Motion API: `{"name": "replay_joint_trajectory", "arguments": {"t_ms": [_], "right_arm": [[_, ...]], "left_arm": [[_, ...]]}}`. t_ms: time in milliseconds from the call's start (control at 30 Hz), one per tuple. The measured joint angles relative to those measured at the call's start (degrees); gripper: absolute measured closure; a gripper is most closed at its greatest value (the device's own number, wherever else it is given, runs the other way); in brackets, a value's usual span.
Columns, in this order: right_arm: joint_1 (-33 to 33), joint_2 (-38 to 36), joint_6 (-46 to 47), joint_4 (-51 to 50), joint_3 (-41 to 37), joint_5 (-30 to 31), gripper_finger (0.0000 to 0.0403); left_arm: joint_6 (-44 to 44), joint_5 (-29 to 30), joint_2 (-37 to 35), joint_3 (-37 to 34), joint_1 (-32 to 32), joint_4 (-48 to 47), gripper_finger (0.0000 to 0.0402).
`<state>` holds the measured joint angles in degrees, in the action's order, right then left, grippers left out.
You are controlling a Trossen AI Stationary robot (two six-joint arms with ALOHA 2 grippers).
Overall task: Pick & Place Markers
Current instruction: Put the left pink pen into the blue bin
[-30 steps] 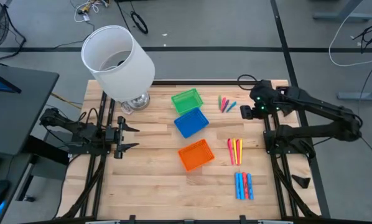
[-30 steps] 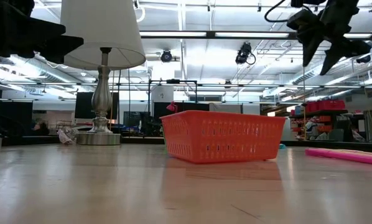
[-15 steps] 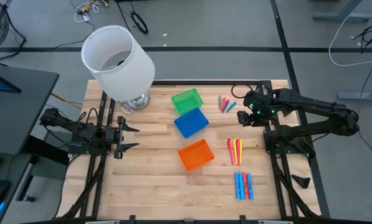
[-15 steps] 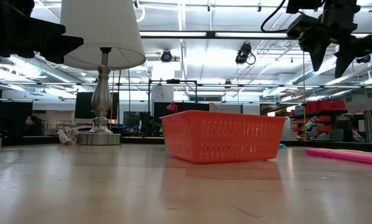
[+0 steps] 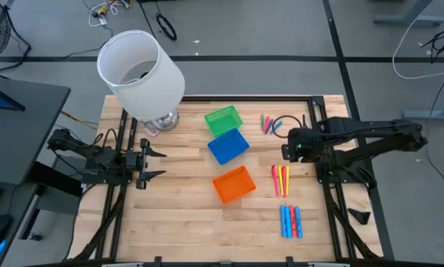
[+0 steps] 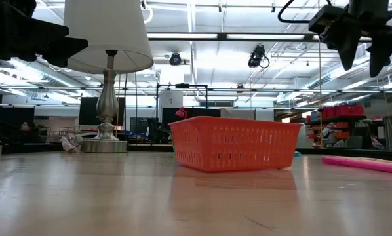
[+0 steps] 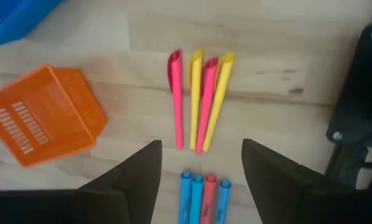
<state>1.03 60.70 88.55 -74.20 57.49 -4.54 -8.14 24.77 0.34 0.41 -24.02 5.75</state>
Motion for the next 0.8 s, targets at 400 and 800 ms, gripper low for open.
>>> {"name": "replay_joint_trajectory", "arguments": {"t_ms": [400,800], "right_arm": [[7.23,5.41,4.14,2.77,-0.02,0.04,0.0179],[10.59,11.54,4.03,11.3,-0.02,0.03,0.0179]], "left_arm": [[0.0,0.0,0.01,0.02,-0.01,0.01,0.0129],[0.0,0.0,0.0,-0.01,-0.01,0.01,0.0129]]}}
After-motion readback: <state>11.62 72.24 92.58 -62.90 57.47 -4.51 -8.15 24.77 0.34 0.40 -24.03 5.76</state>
